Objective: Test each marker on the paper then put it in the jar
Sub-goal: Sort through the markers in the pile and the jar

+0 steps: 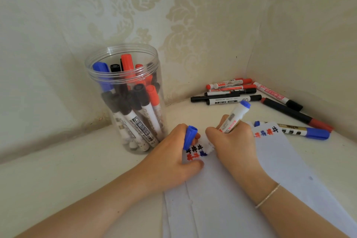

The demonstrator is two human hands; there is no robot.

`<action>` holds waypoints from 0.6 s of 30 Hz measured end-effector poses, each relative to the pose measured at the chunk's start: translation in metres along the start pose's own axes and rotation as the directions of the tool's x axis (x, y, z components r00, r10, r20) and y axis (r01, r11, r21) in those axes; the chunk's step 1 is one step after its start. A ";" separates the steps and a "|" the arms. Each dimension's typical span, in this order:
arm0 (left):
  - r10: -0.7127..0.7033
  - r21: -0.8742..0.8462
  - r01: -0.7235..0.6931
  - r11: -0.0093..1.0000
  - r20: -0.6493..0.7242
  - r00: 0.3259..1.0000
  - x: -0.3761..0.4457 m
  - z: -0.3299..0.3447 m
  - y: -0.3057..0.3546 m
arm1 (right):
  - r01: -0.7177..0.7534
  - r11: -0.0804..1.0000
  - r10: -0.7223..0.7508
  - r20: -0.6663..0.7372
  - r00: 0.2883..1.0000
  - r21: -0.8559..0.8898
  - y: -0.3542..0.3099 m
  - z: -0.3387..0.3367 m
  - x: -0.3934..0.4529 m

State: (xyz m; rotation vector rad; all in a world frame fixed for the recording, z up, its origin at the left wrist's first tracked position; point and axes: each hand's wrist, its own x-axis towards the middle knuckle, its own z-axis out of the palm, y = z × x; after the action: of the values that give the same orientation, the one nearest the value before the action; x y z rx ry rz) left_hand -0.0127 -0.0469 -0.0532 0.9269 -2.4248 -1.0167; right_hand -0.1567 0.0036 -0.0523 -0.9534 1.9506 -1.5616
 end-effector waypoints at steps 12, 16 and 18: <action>0.025 -0.103 -0.035 0.994 -0.097 0.995 0.003 0.004 -0.004 | -0.105 0.714 0.015 0.135 0.991 0.692 -0.014 -0.015 0.001; 0.056 -0.040 -0.062 0.997 -0.127 0.990 0.005 0.006 -0.006 | -0.064 0.749 -0.020 0.118 0.993 0.660 -0.012 -0.013 0.000; 0.062 -0.046 -0.069 0.997 -0.127 0.990 0.006 0.006 -0.007 | -0.053 0.788 -0.027 0.121 0.992 0.614 -0.011 -0.012 0.001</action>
State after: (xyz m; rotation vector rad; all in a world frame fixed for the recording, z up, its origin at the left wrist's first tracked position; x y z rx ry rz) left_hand -0.0168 -0.0516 -0.0616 0.8616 -2.2995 -0.9619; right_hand -0.1635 0.0093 -0.0382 -0.7205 1.2071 -1.9006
